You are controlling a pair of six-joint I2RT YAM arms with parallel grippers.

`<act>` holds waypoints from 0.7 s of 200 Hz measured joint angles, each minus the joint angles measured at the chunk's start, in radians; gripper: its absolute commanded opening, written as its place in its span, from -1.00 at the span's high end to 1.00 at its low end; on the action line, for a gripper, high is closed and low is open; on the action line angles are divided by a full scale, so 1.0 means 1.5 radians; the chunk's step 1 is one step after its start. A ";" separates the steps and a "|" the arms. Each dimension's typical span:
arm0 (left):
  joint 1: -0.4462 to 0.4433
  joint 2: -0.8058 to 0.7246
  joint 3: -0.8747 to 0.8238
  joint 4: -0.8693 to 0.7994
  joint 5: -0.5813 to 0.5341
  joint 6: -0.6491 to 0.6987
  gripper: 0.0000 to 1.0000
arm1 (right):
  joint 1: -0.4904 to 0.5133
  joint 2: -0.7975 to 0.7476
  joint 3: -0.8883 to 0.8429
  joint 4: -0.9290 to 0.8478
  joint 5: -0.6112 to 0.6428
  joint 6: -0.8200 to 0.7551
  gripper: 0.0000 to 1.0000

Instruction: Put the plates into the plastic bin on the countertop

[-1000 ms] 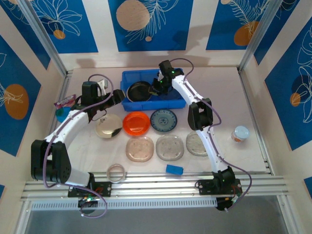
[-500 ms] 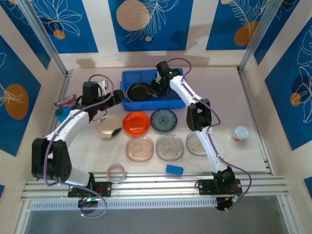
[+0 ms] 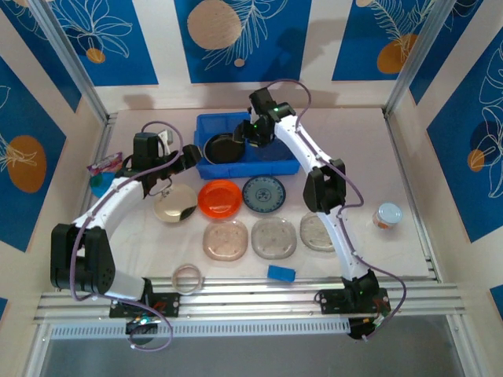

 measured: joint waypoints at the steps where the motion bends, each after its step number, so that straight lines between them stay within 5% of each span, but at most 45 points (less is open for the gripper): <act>1: 0.000 0.000 0.000 0.000 -0.001 0.000 -0.84 | 0.000 -0.003 -0.001 0.000 0.002 -0.001 -0.20; 41: 0.000 -0.027 -0.022 -0.014 -0.024 -0.003 -0.77 | 0.011 -0.107 -0.072 0.001 0.044 -0.029 -0.20; 140: 0.000 -0.178 -0.150 -0.070 -0.109 -0.019 -0.72 | 0.130 -0.447 -0.575 0.218 -0.019 -0.046 -0.12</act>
